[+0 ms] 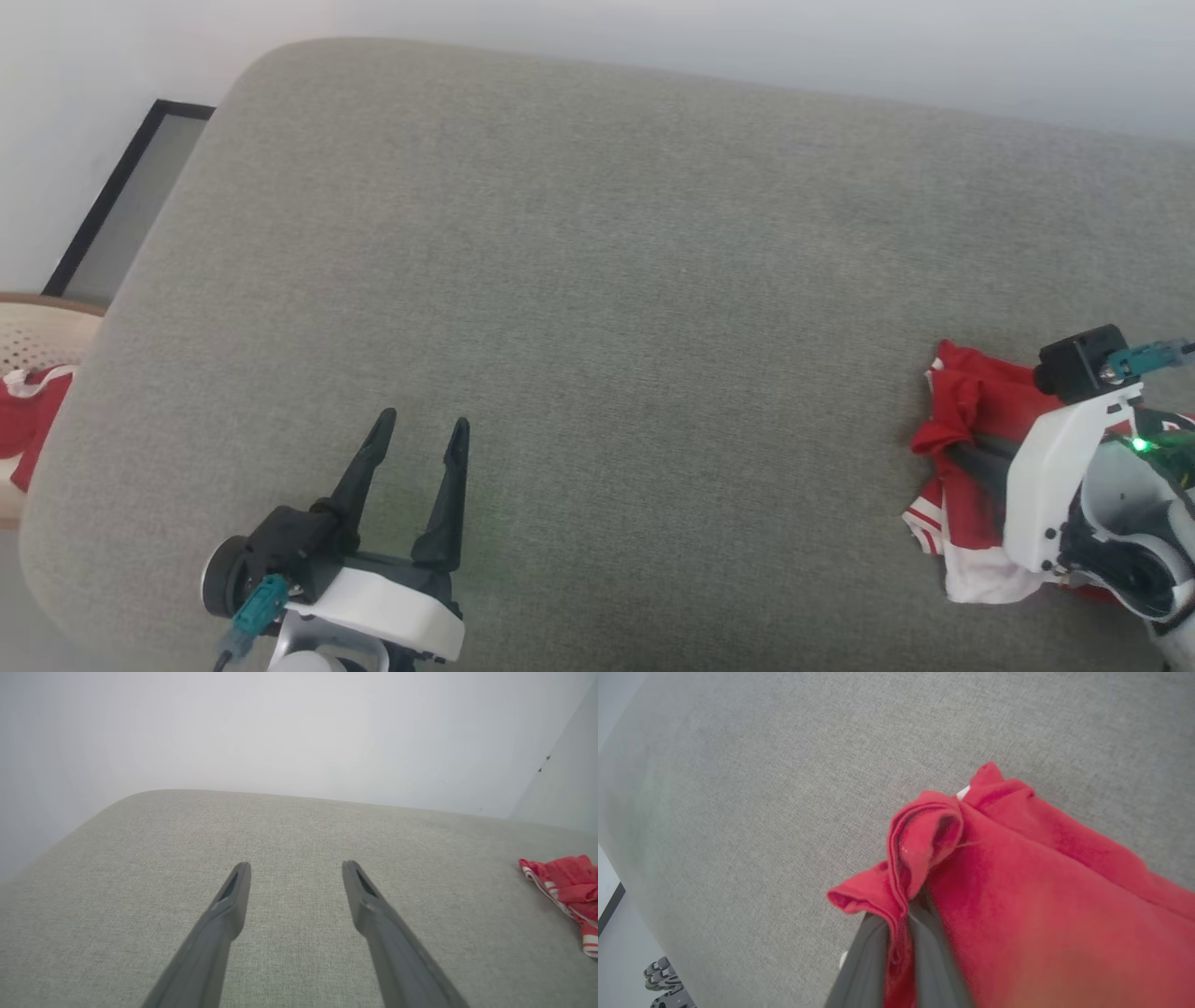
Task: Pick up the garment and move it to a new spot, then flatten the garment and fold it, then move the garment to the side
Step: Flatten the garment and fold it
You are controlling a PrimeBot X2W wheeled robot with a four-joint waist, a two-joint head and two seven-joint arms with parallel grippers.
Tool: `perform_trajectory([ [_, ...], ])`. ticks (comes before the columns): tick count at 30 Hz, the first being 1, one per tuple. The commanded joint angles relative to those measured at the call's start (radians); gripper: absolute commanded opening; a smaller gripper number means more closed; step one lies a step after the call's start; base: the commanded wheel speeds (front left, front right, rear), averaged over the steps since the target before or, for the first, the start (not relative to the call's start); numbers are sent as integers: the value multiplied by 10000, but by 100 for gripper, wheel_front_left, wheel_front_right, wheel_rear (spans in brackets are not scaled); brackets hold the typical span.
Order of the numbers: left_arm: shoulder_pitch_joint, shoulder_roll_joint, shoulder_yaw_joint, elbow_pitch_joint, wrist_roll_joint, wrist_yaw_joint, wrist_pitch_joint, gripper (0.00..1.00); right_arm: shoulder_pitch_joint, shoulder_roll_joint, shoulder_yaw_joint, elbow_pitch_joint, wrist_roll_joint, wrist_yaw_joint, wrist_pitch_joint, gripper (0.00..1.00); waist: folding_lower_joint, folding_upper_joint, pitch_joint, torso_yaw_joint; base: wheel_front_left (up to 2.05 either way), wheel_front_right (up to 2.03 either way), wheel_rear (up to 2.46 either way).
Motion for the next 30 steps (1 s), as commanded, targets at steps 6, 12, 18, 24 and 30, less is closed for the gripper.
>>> perform_trajectory([
  [6, -127, 128, 159, 69, -132, -21, -43, 100, -218, 203, 61, -7, 171, -4, -585, 100, 0, 0, -100, -442, 0, 0, 0],
  [12, -136, 319, 152, 151, -247, -21, -43, 100, -305, -55, 221, -105, 587, -4, -1438, 100, 0, 0, -205, -1033, 0, 0, 0],
  [18, -150, 439, 78, 337, -373, -21, -44, 100, -303, -49, 270, 525, 699, -4, -2715, 100, 0, 0, -336, -1636, 0, 0, 0],
  [24, 25, 592, 117, 532, -542, -21, -44, 100, -343, 94, 448, 1196, 784, -4, -3940, 100, 0, 0, -593, -2135, 0, 0, 0],
  [30, 307, 607, 476, 770, -761, -21, -44, 100, -323, 190, 524, 1987, 410, -4, -5794, 100, 0, 0, -1011, -2685, 0, 0, 0],
])
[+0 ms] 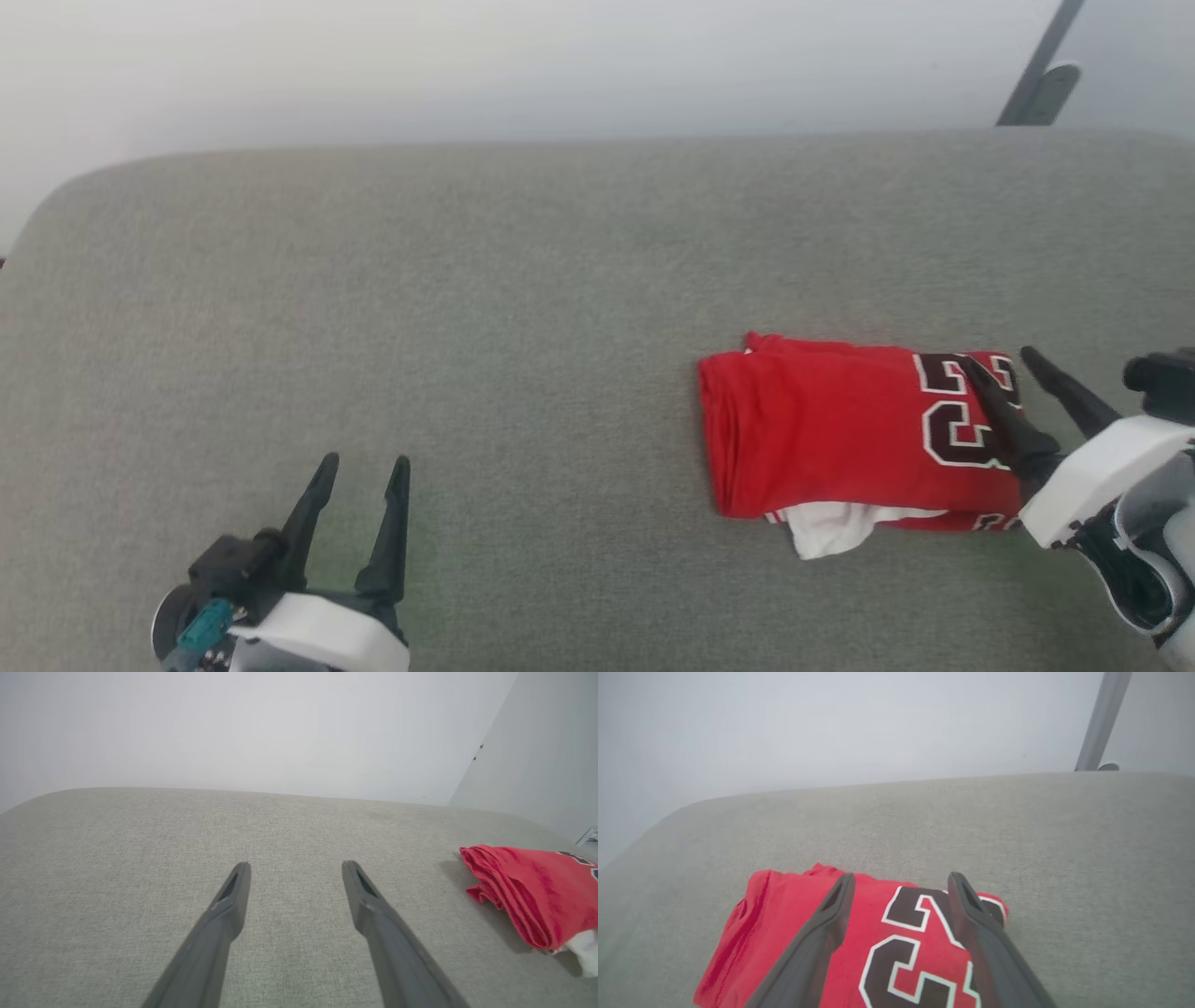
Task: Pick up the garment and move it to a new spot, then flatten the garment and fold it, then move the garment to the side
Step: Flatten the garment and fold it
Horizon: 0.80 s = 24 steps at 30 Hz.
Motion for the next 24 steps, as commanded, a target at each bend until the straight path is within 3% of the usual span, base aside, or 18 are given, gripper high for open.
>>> perform_trajectory([
  [1, 169, 20, 75, 20, -50, -19, -44, 100, 34, 60, -41, 134, -130, -4, -432, 100, 0, -1, -273, -260, 0, 0, 0],
  [5, 478, 72, 255, 97, -28, -19, -44, 100, 419, 153, -104, 130, -269, -4, -1473, 100, 0, -1, -653, -425, 0, 0, 0],
  [9, 805, 23, 507, 69, 60, -19, -45, 100, 981, 321, -461, -216, -761, -4, -1728, 100, 0, -1, -1027, -489, 0, 0, 0],
  [16, 1201, -7, 818, -210, 152, -20, -45, 100, 2206, 1288, -2452, -1751, -2283, -4, -1738, 100, 0, -1, -1193, -420, 0, 0, 0],
  [24, 1612, -25, 875, -659, 286, -20, -45, 100, 3462, 2144, -3740, -2759, -3612, -4, -1741, 100, 0, -1, -1281, -149, 0, 0, 0],
])
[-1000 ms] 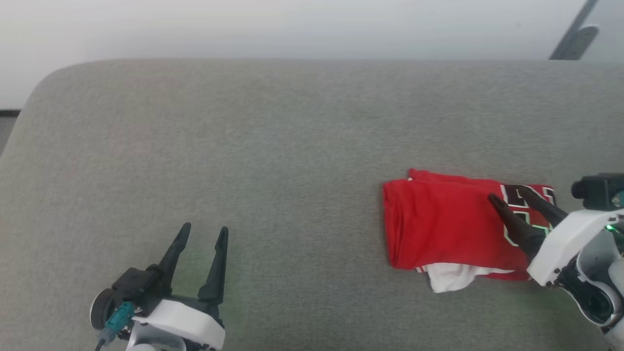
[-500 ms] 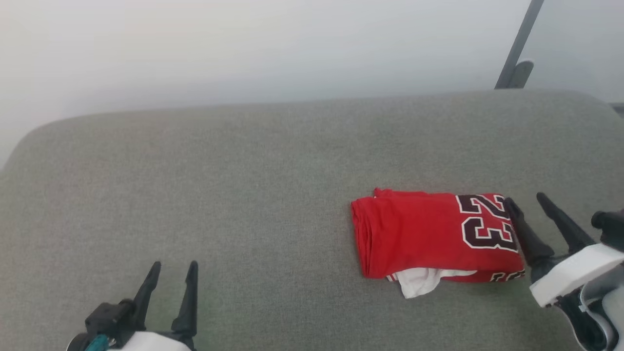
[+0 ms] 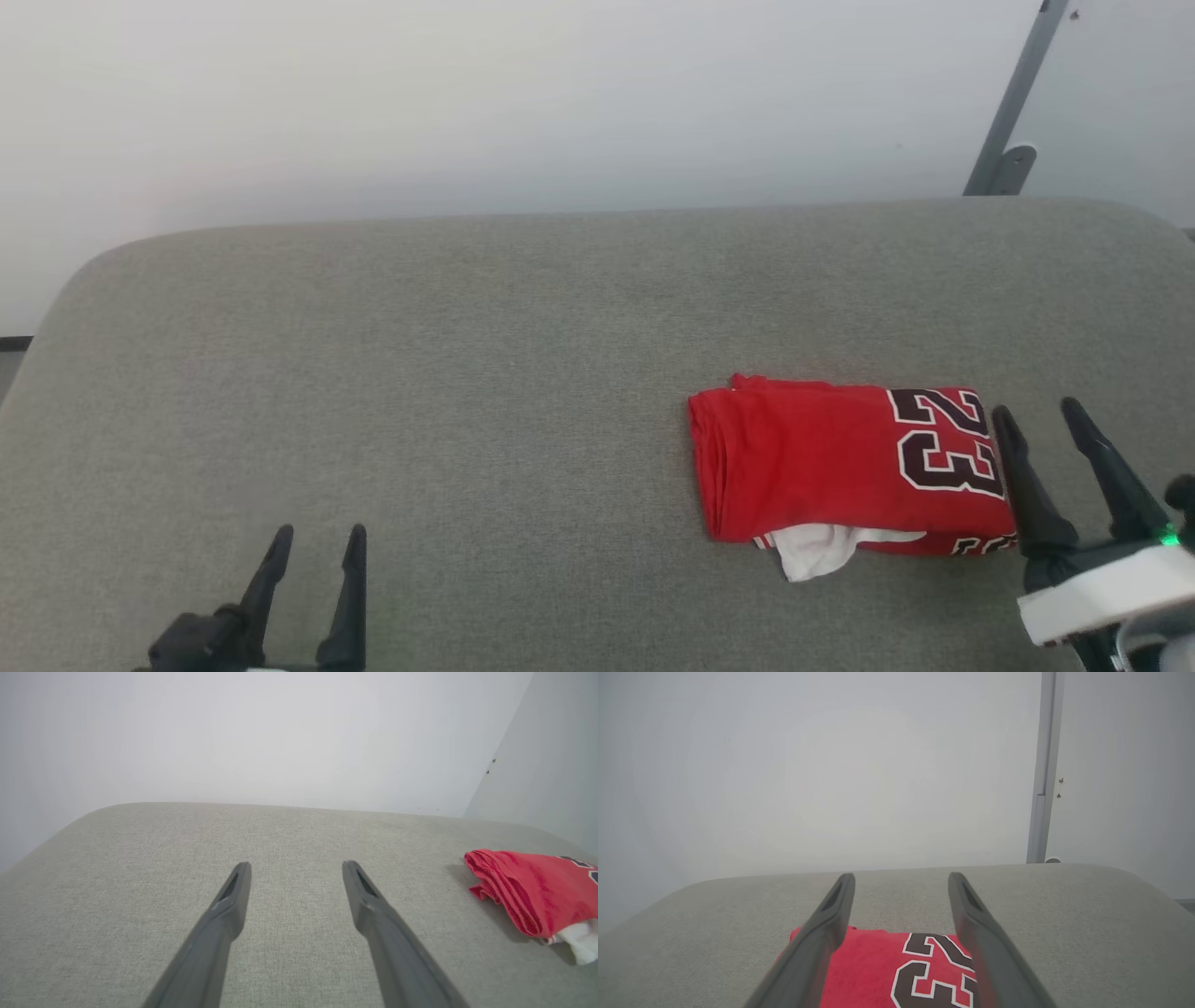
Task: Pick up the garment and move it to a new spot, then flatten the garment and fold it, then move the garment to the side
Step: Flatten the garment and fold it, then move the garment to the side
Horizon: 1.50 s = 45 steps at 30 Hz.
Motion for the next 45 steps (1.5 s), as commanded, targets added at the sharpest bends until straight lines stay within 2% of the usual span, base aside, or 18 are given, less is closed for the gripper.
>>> perform_trajectory([
  [1, 229, 20, 13, -124, 202, -20, -45, 100, 253, 89, -194, -182, -197, -4, -48, 100, 0, -1, -20, 73, 0, 0, 0],
  [8, 652, -161, 132, -728, 385, -20, -45, 100, 991, 518, -1038, -761, -494, -4, -49, 100, 0, -1, 5, 270, 0, 0, 0],
  [19, 1356, -329, 277, -1790, 616, -20, -45, 100, 1929, 702, -1944, -1228, -584, -4, -50, 100, 0, -1, 158, 561, 0, 0, 0],
  [33, 1386, -497, 188, -2016, 724, -20, -45, 100, 1853, 584, -1881, -1137, -430, -4, -50, 100, 0, -1, 219, 607, 0, 0, 0],
  [39, 1217, -553, 183, -2079, 807, -20, -45, 100, 1678, 287, -1585, -1008, -360, -4, -51, 100, 0, -1, 382, 578, 0, 0, 0],
  [45, 997, -593, -3, -2181, 871, -20, -45, 100, 995, -515, -1071, -502, -182, -4, 89, 100, 0, -1, 643, 605, 0, 0, 0],
])
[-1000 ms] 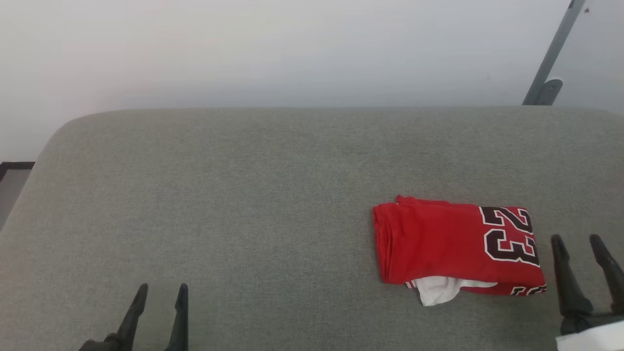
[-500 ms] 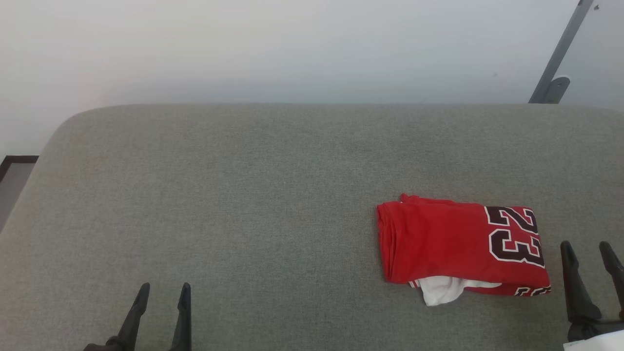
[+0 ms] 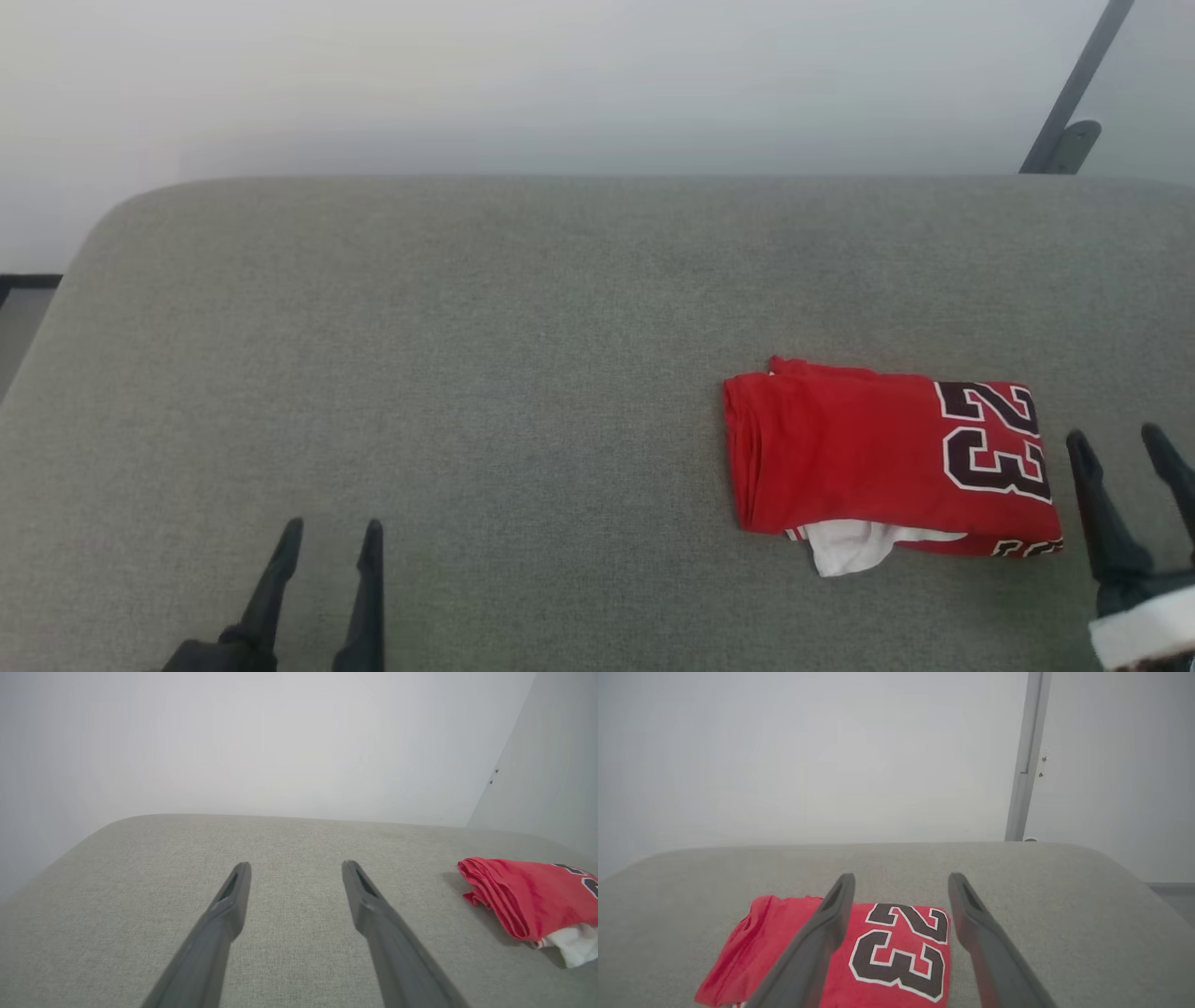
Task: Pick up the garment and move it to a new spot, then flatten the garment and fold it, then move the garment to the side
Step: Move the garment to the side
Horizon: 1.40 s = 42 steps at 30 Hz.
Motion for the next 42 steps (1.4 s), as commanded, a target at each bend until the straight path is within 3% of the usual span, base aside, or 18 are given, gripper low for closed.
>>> perform_trajectory([
  [1, -188, -11, -130, -42, 92, -20, -45, 100, -311, -319, 216, 180, 143, -4, 179, 100, 0, 2, 109, 48, 0, 0, 0],
  [14, -1177, 65, -834, -204, -47, -20, -45, 100, -2110, -2456, 1539, 1515, 1375, -7, 2276, 100, 0, 2, 1139, 494, 0, 0, 0],
  [22, -1880, 84, -1268, -191, 4, -20, -45, 100, -2981, -3606, 2905, 2300, 2601, -7, 4579, 100, 0, 2, 1882, 797, 0, 0, 0],
  [28, -2228, 2, -1333, -288, -121, -20, -45, 100, -3403, -3904, 3250, 2421, 3196, -7, 5784, 100, 0, 2, 2403, 825, 0, 0, 0],
  [34, -2625, 19, -1343, -343, 90, -20, -45, 100, -3510, -3809, 3640, 2400, 3753, -10, 7035, 100, 0, 2, 2882, 824, 0, 0, 0],
  [36, -2781, 23, -1393, -383, 39, -20, -45, 100, -3579, -3839, 3742, 2297, 3882, -10, 7313, 47, 0, 2, 3033, 822, 0, 0, 0],
  [38, -2917, 27, -1307, -379, 169, -20, -45, 100, -3646, -3882, 3757, 2238, 3947, -15, 7461, 18, 0, 2, 3176, 815, 0, 0, 0],
  [40, -3060, 64, -1335, -423, 318, -20, -45, 100, -3744, -3926, 3736, 2193, 3985, -24, 7528, 2, 0, 2, 3302, 796, 0, 0, 0],
  [42, -3141, 49, -1308, -400, 302, -20, -45, 100, -3815, -3999, 3689, 2108, 3997, -30, 7589, 0, 0, 2, 3399, 757, 0, 0, 0],
])
